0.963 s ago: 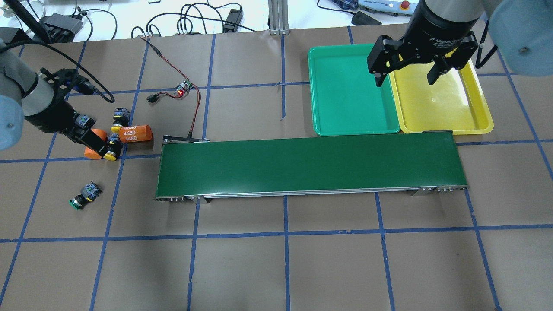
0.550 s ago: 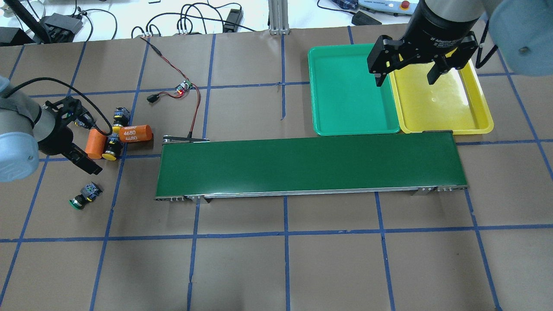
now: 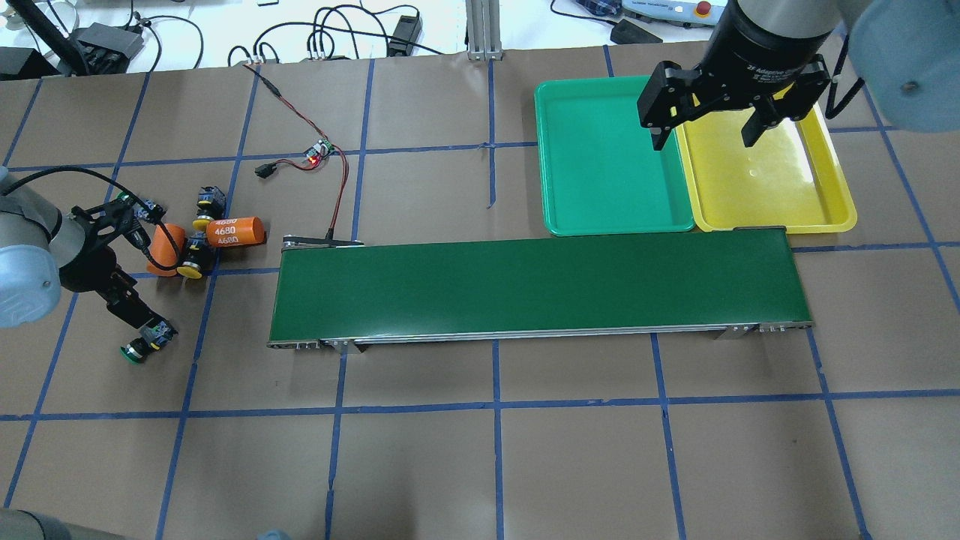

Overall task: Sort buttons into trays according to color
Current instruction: 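Grasp the green-capped button switch with the left gripper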

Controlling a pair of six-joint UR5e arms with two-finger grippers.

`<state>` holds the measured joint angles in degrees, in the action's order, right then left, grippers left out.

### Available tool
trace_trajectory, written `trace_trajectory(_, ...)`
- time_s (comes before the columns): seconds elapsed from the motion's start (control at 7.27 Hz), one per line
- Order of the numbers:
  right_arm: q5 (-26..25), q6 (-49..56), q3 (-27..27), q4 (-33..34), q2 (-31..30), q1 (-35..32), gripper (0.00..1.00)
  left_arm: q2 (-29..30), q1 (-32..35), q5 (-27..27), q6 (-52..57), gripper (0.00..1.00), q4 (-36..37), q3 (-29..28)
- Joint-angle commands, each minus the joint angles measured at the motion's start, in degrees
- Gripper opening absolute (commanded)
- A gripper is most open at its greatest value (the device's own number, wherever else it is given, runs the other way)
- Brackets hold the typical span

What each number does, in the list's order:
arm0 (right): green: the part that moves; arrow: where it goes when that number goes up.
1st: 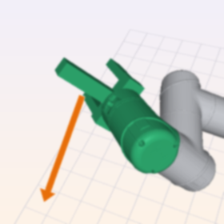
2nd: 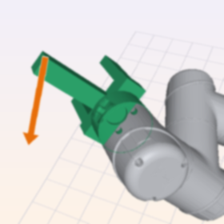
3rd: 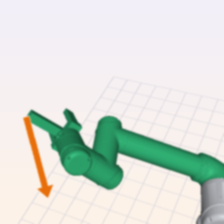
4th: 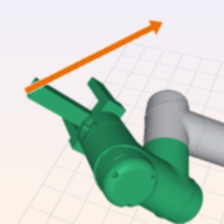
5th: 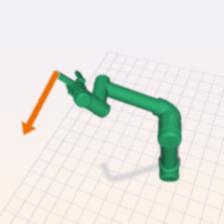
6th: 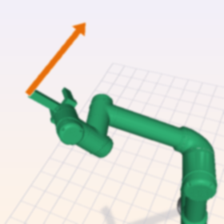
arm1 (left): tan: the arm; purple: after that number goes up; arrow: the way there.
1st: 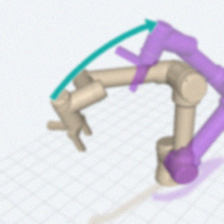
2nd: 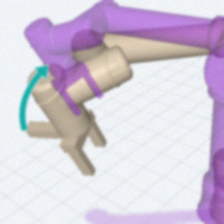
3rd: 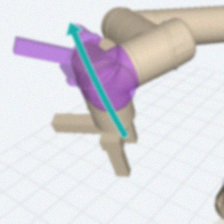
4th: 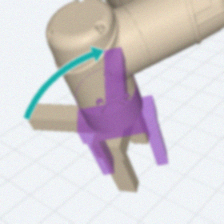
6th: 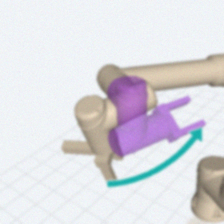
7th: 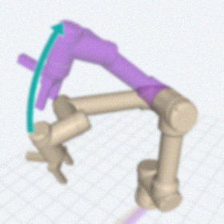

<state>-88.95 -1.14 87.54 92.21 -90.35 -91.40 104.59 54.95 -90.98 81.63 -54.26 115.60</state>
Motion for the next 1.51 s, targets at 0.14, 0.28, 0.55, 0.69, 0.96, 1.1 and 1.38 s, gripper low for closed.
trace_trajectory(0.14, 0.0, 0.0, 0.0, -0.01, 0.0, 0.0, 1.0, 2.64, -2.21, -0.16, 0.11, 1.0, 0.56, 0.5)
trace_trajectory(0.28, 0.0, 0.0, 0.0, -0.01, 0.0, 0.0, 1.0, 2.64, -2.21, -0.42, -0.15, 1.0, 0.21, 0.51)
trace_trajectory(0.55, 0.0, 0.0, 0.0, -0.01, 0.0, 0.0, 1.0, 2.73, -2.12, -0.25, -0.24, 1.0, 0.38, 2.25)
trace_trajectory(0.69, 0.0, 0.0, 0.0, -0.01, 0.0, 0.0, 1.0, 2.21, -1.86, -0.25, -0.33, 1.0, 0.55, 3.05)
trace_trajectory(0.96, 0.0, 0.0, 0.0, -0.01, 0.0, 0.0, 1.0, 1.67, -1.77, -0.42, 0.11, 0.5, 0.56, 3.23)
trace_trajectory(1.1, 0.0, 0.0, 0.0, -0.01, 0.0, 0.0, 1.0, 2.02, -1.77, -0.51, -0.24, 0.08, 0.56, 2.8)
trace_trajectory(1.38, 0.0, 0.0, 0.0, -0.01, 0.0, 0.0, 1.0, 1.06, -1.77, -0.77, -0.59, 0.0, -0.05, 2.79)
